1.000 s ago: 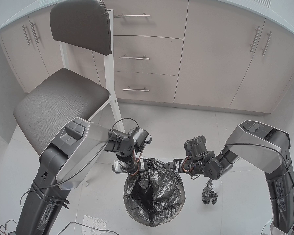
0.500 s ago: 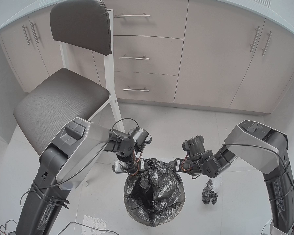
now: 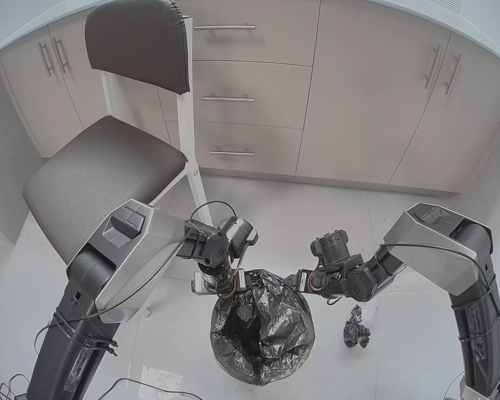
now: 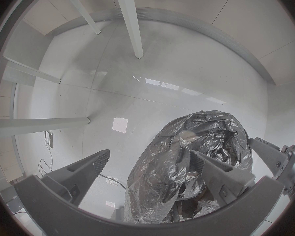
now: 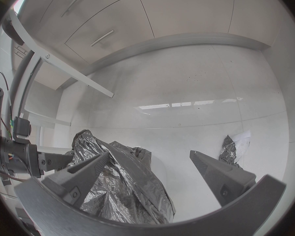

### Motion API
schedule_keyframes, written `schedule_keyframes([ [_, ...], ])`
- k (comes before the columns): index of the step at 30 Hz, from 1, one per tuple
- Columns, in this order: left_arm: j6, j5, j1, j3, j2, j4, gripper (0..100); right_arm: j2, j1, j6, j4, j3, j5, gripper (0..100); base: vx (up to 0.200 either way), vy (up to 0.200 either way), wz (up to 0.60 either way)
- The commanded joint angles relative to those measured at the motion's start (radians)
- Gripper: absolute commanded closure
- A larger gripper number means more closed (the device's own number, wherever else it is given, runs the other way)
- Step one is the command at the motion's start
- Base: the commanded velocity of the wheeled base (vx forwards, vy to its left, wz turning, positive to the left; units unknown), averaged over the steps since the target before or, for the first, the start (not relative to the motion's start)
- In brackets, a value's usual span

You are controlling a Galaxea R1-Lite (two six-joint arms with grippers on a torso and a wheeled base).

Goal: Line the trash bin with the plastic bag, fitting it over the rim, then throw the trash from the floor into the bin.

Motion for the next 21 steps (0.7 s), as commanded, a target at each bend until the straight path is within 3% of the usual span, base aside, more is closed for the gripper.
schedule_keyframes([
  [1, 0.0, 0.0, -0.001, 0.0, 0.002, 0.0, 0, 0.002, 0.002, -0.001, 0.016, -0.009, -0.001, 0, 0.0, 0.0, 0.0],
  [8, 0.0, 0.0, -0.001, 0.0, 0.002, 0.0, 0, 0.011, 0.002, 0.011, 0.154, -0.091, -0.015, 0, 0.0, 0.0, 0.0],
  [14, 0.0, 0.0, -0.001, 0.0, 0.002, 0.0, 0, 0.043, -0.001, 0.016, 0.163, -0.131, -0.079, 0, 0.0, 0.0, 0.0],
  [21, 0.0, 0.003, -0.001, 0.0, 0.002, 0.0, 0, 0.053, -0.003, 0.055, 0.255, -0.187, -0.082, 0, 0.0, 0.0, 0.0],
])
